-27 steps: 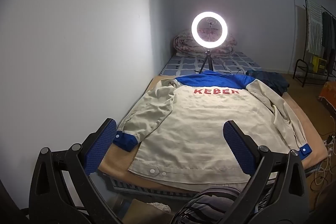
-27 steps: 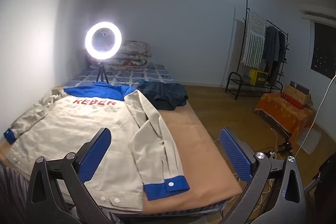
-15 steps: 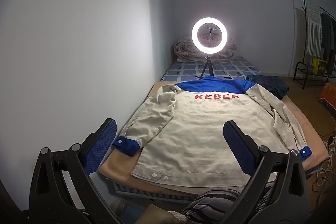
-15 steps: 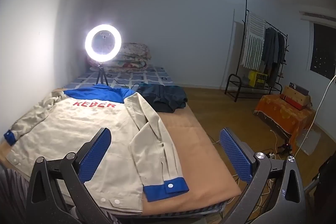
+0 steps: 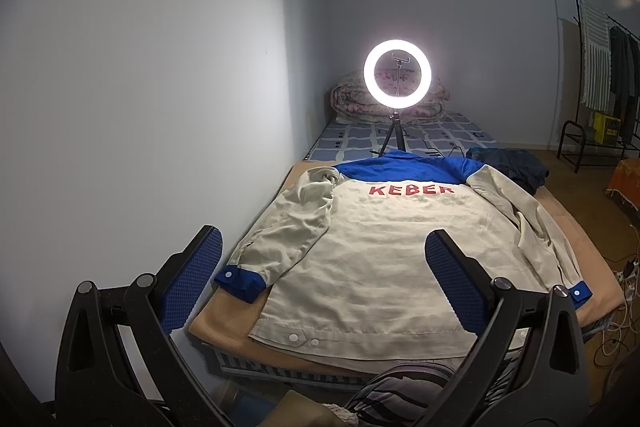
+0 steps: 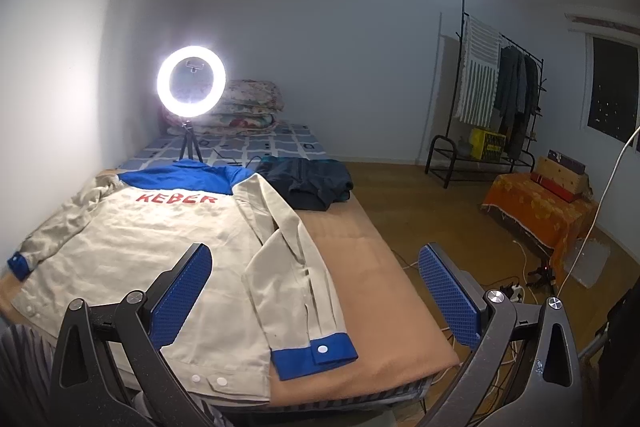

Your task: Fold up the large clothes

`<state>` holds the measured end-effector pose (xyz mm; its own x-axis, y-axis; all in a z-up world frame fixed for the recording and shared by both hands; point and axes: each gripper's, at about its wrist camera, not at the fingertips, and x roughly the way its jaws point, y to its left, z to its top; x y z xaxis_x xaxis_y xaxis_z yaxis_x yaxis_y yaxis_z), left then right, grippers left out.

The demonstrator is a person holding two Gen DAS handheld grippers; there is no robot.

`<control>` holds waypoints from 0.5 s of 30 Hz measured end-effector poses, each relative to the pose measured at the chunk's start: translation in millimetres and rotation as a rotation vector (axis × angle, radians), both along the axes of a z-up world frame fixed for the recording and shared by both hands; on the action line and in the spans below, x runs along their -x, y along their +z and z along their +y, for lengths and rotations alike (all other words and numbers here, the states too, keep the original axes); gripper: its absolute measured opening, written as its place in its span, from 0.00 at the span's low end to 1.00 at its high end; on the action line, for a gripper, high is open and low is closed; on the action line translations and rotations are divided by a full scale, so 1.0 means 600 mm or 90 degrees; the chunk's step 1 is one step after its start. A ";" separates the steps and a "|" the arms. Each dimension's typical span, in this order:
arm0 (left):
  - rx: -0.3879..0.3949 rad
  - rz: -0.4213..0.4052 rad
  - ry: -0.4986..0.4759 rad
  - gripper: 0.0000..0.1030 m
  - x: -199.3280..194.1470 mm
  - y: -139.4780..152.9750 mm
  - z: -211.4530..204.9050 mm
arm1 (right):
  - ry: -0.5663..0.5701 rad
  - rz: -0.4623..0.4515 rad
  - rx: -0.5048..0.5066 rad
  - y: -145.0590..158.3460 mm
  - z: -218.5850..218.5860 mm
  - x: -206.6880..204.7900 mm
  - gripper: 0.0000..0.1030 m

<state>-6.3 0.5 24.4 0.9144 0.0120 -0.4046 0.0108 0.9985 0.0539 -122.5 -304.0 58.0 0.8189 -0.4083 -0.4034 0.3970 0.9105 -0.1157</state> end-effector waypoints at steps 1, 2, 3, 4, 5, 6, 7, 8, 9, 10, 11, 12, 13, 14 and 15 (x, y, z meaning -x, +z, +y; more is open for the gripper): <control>0.000 -0.001 -0.001 1.00 0.000 -0.003 0.000 | -0.001 0.000 -0.001 -0.001 -0.001 0.001 1.00; 0.000 -0.001 -0.001 1.00 0.001 -0.003 0.001 | -0.001 0.001 -0.001 -0.001 -0.002 0.001 1.00; 0.001 0.000 -0.001 1.00 0.001 -0.001 0.000 | -0.001 0.001 -0.001 -0.001 -0.002 0.001 1.00; 0.000 -0.002 -0.001 1.00 0.002 -0.004 0.000 | -0.001 0.001 -0.002 -0.001 -0.002 0.001 1.00; 0.000 -0.003 -0.001 1.00 0.003 -0.005 0.000 | -0.001 0.001 -0.002 -0.001 -0.003 0.001 1.00; 0.000 -0.003 0.000 1.00 0.003 -0.002 -0.001 | -0.001 0.002 -0.003 -0.001 -0.004 0.002 1.00; 0.000 -0.002 -0.001 1.00 0.002 -0.003 0.000 | -0.001 0.001 -0.002 -0.001 -0.004 0.002 1.00; 0.001 -0.002 -0.001 1.00 0.001 -0.002 0.000 | -0.001 0.000 -0.002 -0.002 -0.004 0.003 1.00; 0.001 -0.002 -0.001 1.00 0.002 -0.001 0.000 | -0.001 0.000 -0.002 -0.002 -0.004 0.003 1.00; 0.000 -0.003 -0.001 1.00 0.003 -0.003 0.000 | -0.001 0.000 -0.002 -0.002 -0.004 0.003 1.00; 0.000 -0.004 -0.001 1.00 0.003 -0.004 0.001 | -0.002 0.000 -0.002 -0.002 -0.005 0.003 1.00; 0.000 -0.004 0.000 1.00 0.002 -0.001 0.000 | -0.001 0.000 -0.003 -0.001 -0.004 0.002 1.00; 0.000 -0.004 -0.001 1.00 0.002 -0.001 0.001 | -0.002 0.000 -0.003 -0.002 -0.004 0.003 1.00; 0.001 -0.004 0.000 1.00 0.002 0.002 0.001 | -0.001 0.000 -0.003 -0.002 -0.004 0.003 1.00; 0.001 -0.004 0.000 1.00 0.002 0.001 0.000 | -0.001 0.000 -0.002 -0.002 -0.004 0.004 1.00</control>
<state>-7.5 0.7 25.1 0.9169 0.0108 -0.3990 0.0112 0.9986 0.0526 -124.7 -306.2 56.7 0.8183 -0.4086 -0.4043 0.3988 0.9101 -0.1127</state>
